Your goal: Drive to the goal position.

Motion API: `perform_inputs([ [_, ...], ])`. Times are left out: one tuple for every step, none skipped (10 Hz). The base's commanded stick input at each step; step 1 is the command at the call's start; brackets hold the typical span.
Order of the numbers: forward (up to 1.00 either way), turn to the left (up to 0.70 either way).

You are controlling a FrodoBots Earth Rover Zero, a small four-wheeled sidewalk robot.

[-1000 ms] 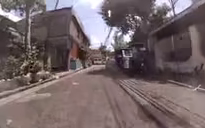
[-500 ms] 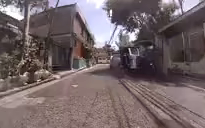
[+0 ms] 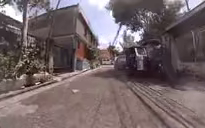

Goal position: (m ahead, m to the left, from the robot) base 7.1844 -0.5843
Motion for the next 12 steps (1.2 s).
perform_inputs([
  [0.7, -0.27],
  [0.7, -0.12],
  [0.7, 0.08],
  [0.7, 0.08],
  [0.7, 0.08],
  [0.7, 0.08],
  [0.7, 0.08],
  [0.7, 0.08],
  [0.7, 0.08],
  [0.7, 0.08],
  [0.7, 0.08],
  [0.7, 0.08],
])
